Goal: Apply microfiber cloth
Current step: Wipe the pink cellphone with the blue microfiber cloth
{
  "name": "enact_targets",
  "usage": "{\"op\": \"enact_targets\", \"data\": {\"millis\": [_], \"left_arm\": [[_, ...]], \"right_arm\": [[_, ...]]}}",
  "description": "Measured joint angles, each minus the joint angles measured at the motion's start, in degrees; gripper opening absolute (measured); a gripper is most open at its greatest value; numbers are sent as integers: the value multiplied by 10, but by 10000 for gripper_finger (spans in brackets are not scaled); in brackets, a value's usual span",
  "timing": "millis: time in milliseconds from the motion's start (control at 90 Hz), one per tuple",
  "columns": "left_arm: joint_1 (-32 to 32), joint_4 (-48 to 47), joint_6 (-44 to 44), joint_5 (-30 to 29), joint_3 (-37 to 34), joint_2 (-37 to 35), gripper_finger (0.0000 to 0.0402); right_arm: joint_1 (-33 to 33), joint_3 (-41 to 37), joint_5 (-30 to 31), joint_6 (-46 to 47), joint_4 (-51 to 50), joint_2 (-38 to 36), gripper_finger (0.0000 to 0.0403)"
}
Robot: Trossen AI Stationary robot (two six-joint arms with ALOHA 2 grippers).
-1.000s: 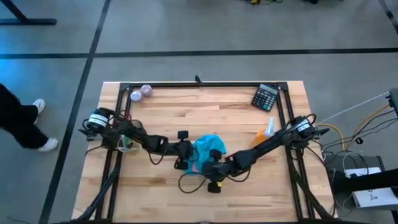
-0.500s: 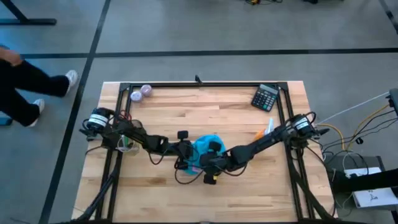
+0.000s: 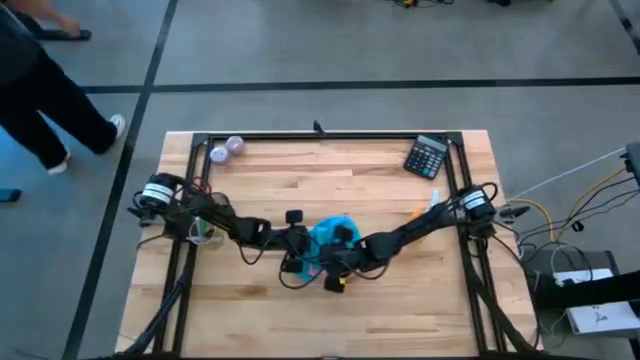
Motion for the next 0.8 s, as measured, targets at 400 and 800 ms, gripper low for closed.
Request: {"op": "enact_targets", "data": {"millis": [400, 800], "left_arm": [[0, 4, 0, 0, -3, 0, 75], [0, 4, 0, 1, -3, 0, 75]], "right_arm": [[44, 0, -24, 23, -13, -3, 19], [47, -3, -41, 24, -63, -38, 17]]}}
